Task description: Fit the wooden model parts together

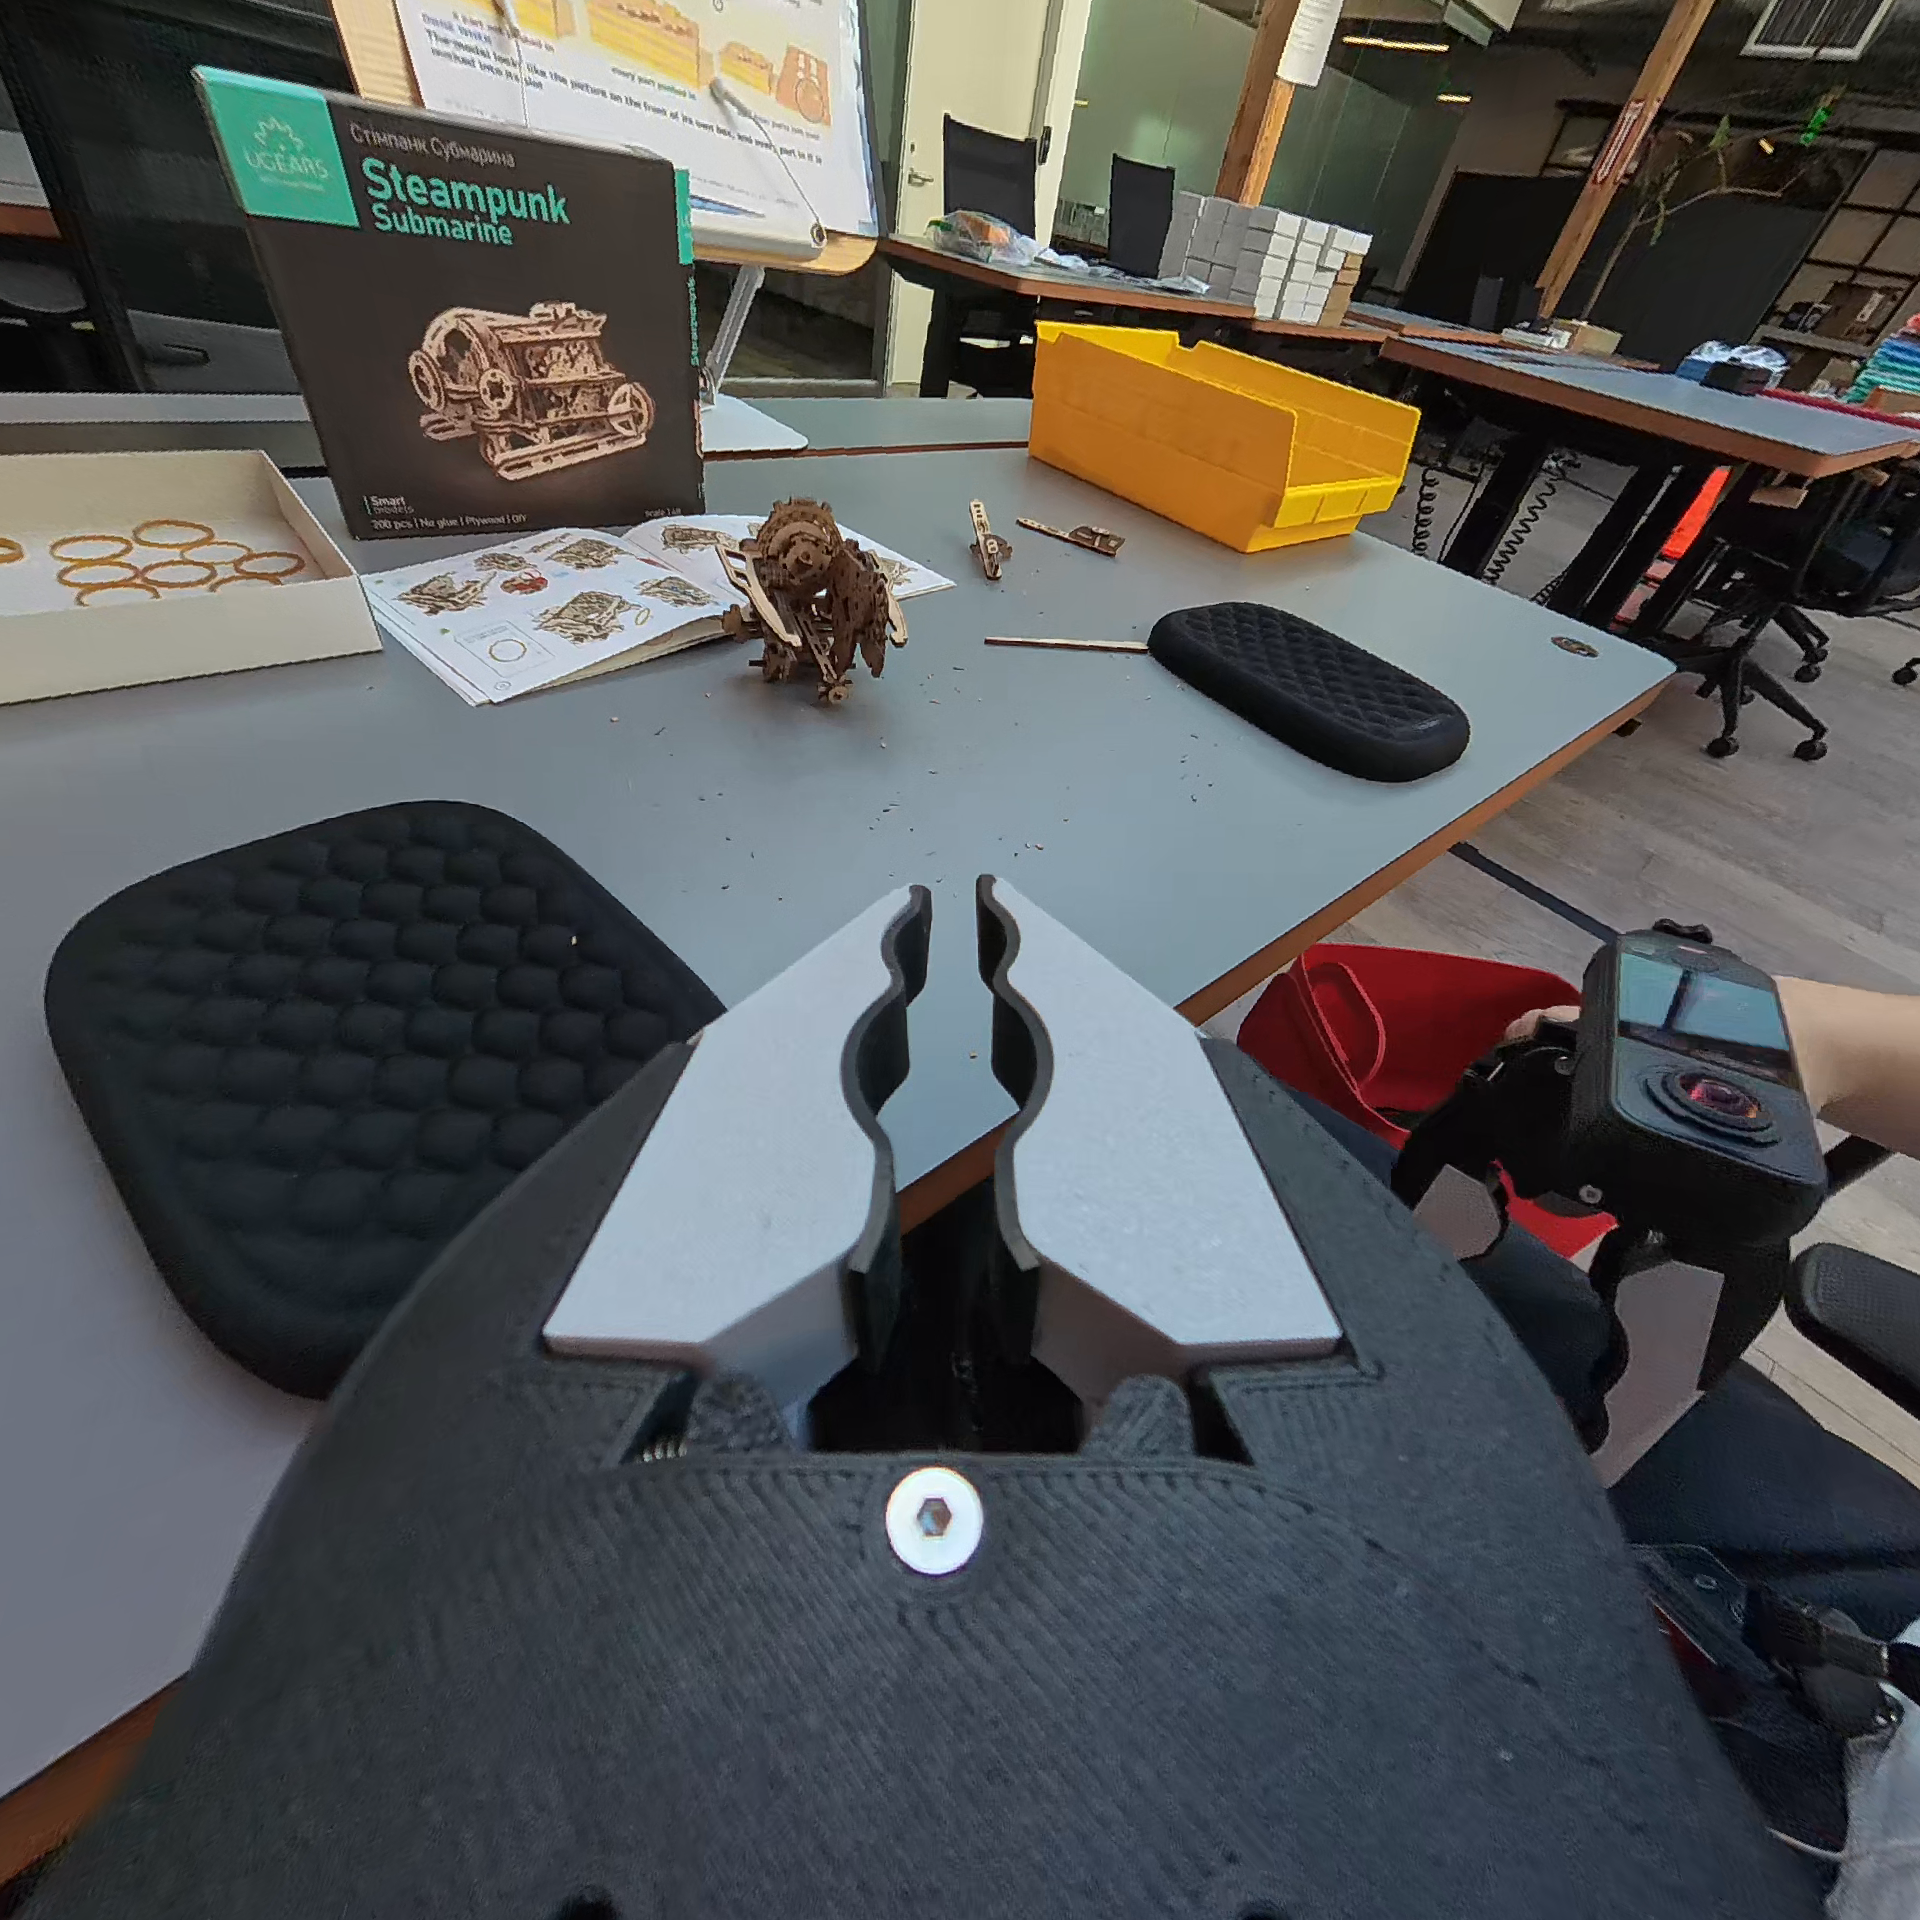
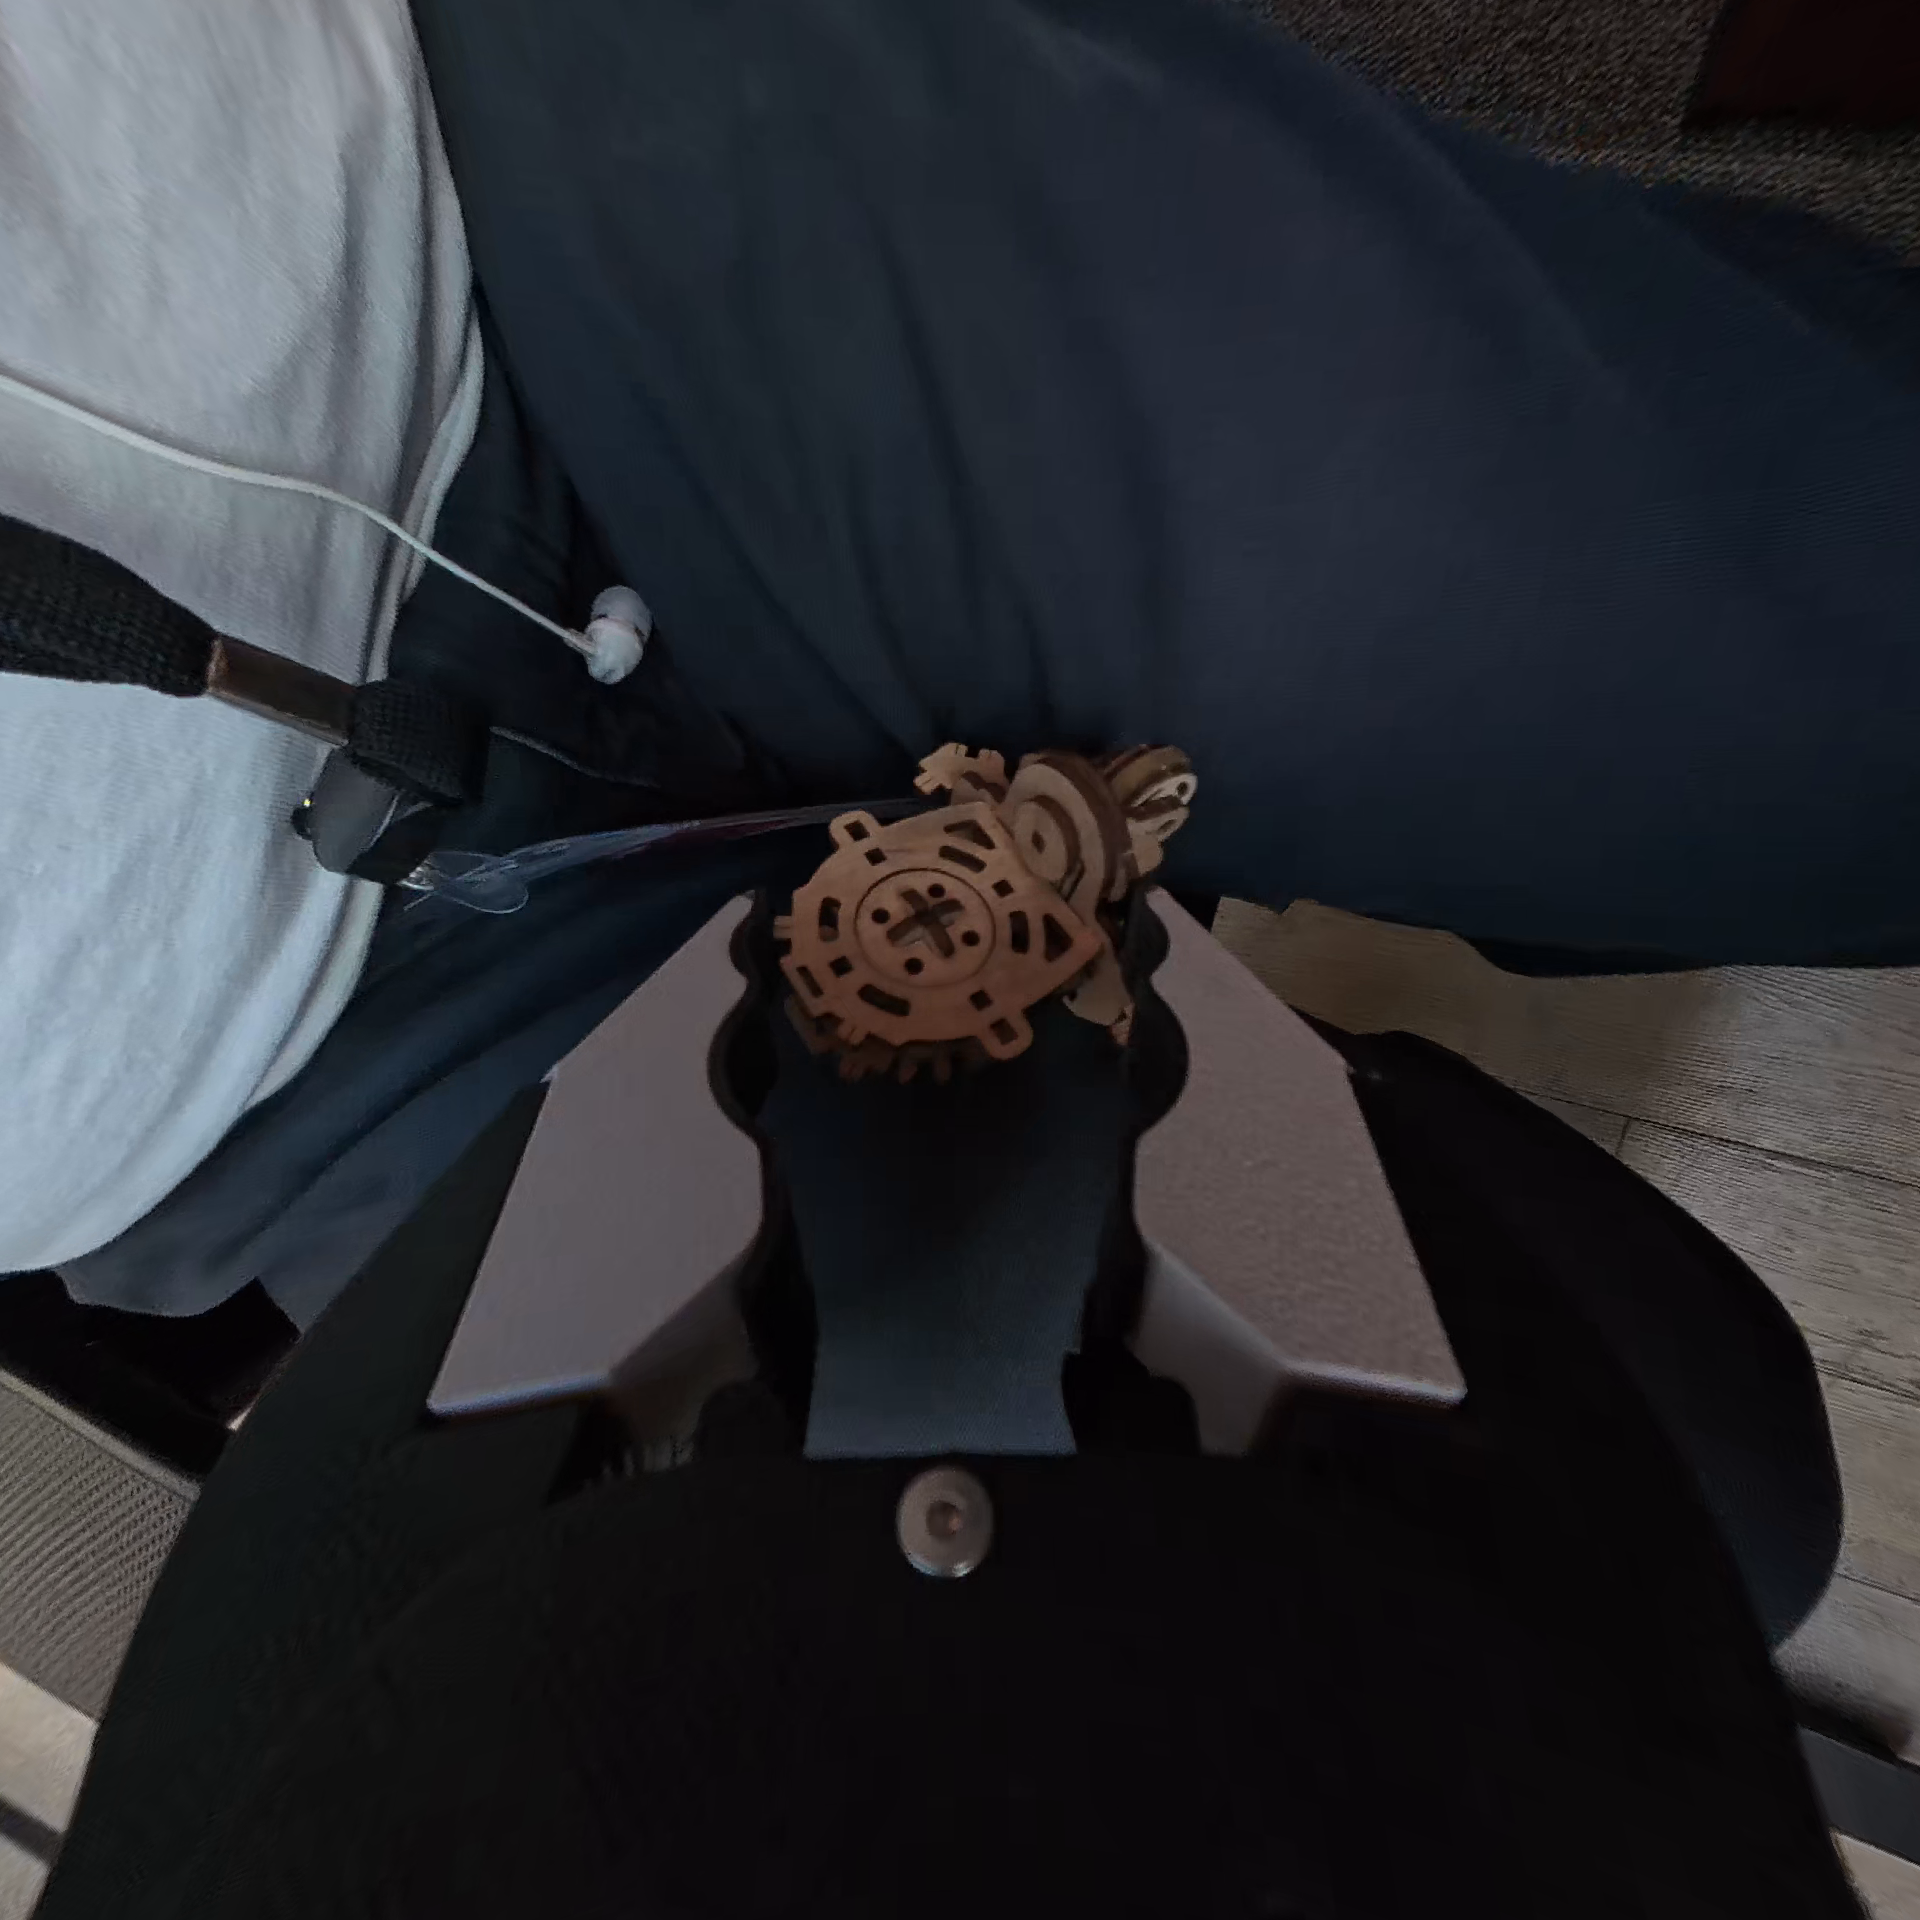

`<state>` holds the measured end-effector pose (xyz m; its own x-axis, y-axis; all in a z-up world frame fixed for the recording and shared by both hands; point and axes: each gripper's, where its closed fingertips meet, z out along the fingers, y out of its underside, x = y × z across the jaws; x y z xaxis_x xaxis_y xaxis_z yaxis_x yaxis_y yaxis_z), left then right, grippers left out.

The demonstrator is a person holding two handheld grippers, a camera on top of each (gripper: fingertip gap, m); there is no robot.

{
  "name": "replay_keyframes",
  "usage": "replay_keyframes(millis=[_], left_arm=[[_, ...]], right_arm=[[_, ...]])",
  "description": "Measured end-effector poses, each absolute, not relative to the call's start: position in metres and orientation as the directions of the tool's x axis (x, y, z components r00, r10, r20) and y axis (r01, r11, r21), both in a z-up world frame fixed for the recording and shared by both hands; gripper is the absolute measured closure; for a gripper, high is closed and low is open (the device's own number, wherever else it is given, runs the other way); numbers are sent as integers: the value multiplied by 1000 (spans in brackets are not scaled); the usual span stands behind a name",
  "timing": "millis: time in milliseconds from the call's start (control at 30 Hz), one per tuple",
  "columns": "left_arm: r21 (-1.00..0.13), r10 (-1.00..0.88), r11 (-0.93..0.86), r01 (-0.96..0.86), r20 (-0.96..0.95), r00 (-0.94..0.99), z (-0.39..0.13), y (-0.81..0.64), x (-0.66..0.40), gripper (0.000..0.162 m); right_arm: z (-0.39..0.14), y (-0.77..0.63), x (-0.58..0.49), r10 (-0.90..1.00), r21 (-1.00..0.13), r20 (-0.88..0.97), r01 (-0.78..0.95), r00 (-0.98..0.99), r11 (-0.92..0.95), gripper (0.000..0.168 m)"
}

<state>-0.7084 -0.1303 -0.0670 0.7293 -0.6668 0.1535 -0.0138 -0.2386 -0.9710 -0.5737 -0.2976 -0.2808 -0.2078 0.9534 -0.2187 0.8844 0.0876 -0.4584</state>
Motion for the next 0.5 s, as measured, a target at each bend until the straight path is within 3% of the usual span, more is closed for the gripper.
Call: replay_keyframes(millis=[200, 367, 500], left_arm=[[-974, -685, -224, -18, 144, 714, -56, -143, -703, 154], [-980, -715, -197, -33, 120, 689, -45, -157, -694, 149], [-981, -809, -194, 14, 169, 563, -34, -179, -679, 139]], right_arm=[[-250, -299, -570, 978, -542, -159, 840, -137, 29, 102], [-179, -288, -579, 994, -714, -76, 700, -82, 3, 102], [-110, -264, -587, 999, -845, -12, 535, -46, 15, 101]])
